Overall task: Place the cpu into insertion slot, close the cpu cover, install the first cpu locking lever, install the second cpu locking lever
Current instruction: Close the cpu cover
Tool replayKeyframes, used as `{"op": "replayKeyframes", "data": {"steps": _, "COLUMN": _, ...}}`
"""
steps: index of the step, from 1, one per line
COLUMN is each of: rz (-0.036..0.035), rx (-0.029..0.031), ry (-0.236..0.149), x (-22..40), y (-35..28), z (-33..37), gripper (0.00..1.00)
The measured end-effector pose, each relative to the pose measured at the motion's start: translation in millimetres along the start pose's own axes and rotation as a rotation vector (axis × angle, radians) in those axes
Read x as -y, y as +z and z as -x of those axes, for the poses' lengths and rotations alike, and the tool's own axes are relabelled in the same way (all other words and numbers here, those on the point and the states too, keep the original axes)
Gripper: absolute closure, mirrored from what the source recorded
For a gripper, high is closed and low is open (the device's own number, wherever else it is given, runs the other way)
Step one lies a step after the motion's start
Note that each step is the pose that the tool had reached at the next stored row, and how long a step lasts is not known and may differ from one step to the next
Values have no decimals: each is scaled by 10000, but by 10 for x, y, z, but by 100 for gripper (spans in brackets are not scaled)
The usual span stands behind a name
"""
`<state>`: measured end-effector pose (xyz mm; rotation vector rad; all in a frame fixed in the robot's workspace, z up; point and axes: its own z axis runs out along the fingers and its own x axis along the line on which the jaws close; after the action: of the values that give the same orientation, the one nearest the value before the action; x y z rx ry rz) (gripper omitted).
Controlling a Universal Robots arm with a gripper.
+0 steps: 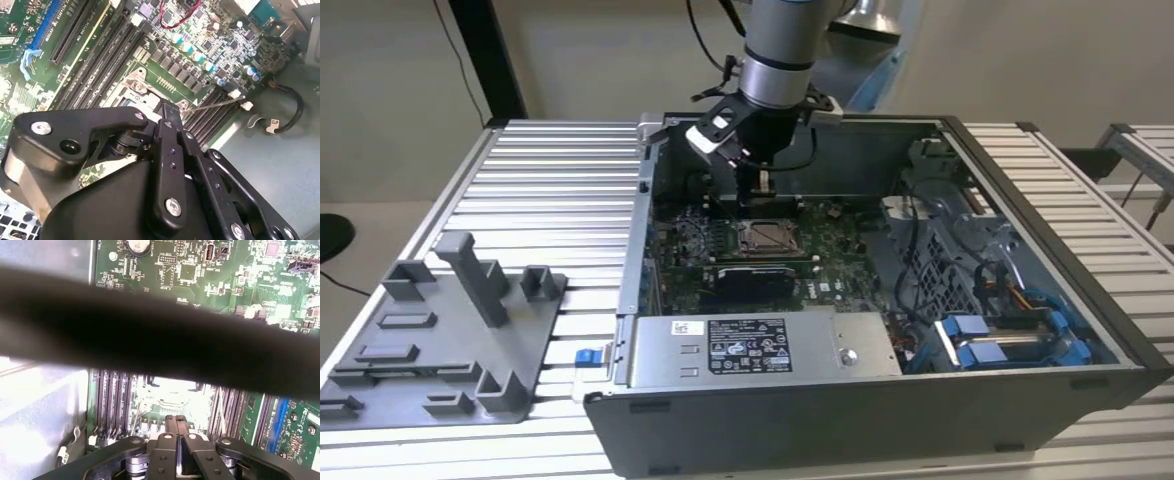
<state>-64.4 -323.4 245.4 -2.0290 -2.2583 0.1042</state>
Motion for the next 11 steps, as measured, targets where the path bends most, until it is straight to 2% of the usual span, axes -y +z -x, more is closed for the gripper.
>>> {"op": "replayKeyframes", "data": {"steps": 5, "rz": 10, "rx": -4, "ry": 0, "x": 139, "y": 16, "z": 30, "gripper": 100}}
{"op": "replayKeyframes", "data": {"steps": 11, "rz": 15, "rx": -8, "ry": -2, "x": 397, "y": 61, "z": 13, "gripper": 100}}
